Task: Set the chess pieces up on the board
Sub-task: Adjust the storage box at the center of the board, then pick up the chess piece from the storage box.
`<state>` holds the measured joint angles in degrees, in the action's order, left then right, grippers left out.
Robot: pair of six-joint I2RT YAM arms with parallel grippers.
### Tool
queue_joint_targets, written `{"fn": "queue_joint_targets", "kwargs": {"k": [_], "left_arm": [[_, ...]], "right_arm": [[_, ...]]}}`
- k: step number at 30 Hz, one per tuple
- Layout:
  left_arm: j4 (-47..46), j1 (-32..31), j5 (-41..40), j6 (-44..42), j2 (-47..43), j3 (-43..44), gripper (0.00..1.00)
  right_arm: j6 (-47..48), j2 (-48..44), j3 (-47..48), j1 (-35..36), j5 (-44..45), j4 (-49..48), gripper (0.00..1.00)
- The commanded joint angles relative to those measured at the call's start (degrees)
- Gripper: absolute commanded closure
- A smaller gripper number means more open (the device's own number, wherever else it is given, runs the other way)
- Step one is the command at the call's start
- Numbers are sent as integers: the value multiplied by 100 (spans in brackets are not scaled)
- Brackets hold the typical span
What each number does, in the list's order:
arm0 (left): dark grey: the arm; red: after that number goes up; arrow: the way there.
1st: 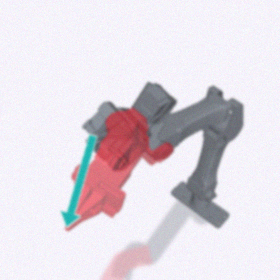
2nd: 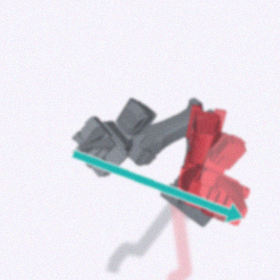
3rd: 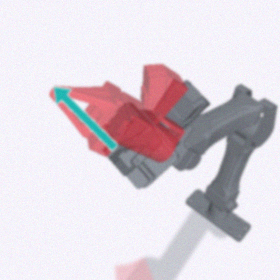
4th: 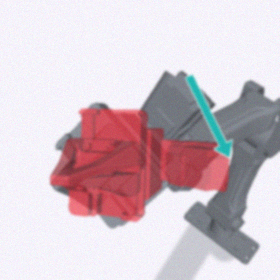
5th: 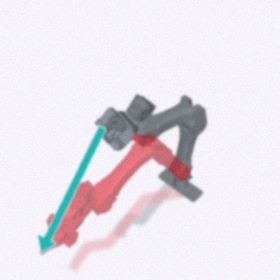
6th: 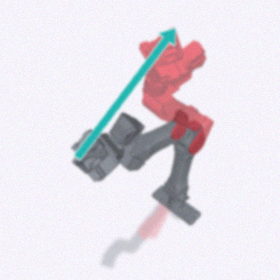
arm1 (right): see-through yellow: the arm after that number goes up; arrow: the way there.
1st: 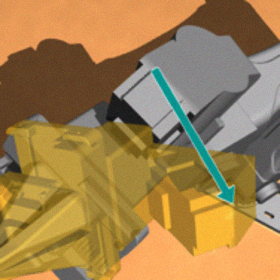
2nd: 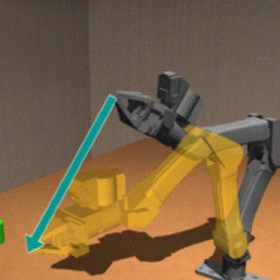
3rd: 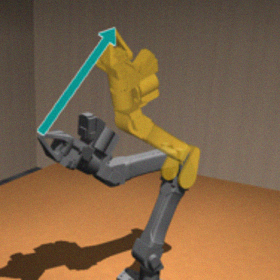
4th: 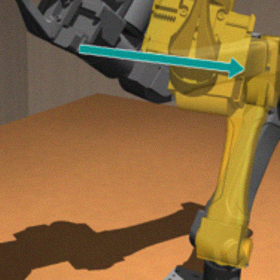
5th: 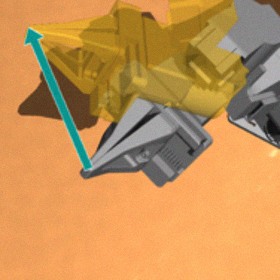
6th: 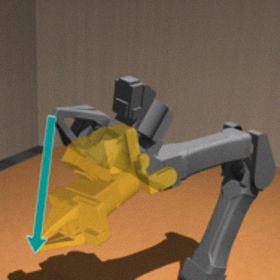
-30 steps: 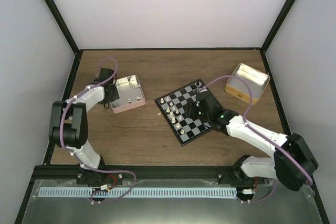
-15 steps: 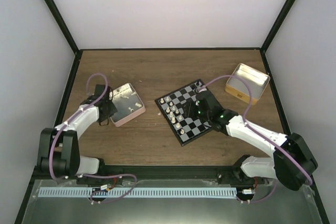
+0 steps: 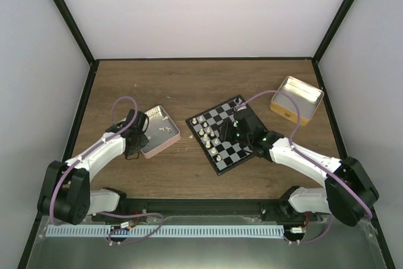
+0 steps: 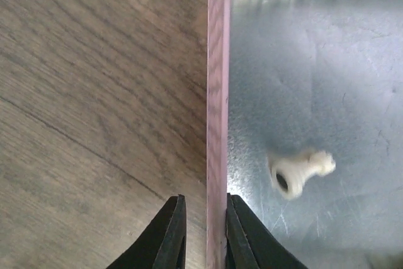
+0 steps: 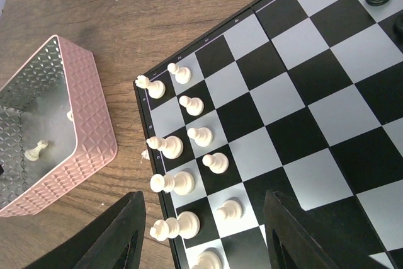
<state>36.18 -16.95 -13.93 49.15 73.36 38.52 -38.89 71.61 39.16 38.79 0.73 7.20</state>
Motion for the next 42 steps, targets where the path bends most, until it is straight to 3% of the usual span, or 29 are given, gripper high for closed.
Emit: {"fn": "queue_joint_targets", "kwargs": {"k": [1, 3, 7, 17, 21, 29, 42], "left_arm": [[387, -201, -239, 214, -102, 1, 76], [406, -231, -239, 126, -139, 38, 67], [462, -234, -352, -206, -349, 387, 59], [-255, -234, 116, -1230, -283, 1036, 50], [-570, -226, 87, -1145, 197, 1073, 50], [-1453, -221, 227, -1108, 1335, 1231, 61], [-1665, -185, 72, -1578, 2438, 1637, 70]], "right_arm": [[-82, 49, -58, -29, -3, -103, 47], [-91, 70, -59, -28, -2, -118, 47], [-95, 102, -54, -29, 5, -136, 47], [-127, 212, -18, -33, 16, -166, 47], [-136, 238, -29, -31, 7, -159, 47], [-136, 227, -38, -29, 5, -99, 47], [-171, 109, -112, -29, 56, -18, 47]]}}
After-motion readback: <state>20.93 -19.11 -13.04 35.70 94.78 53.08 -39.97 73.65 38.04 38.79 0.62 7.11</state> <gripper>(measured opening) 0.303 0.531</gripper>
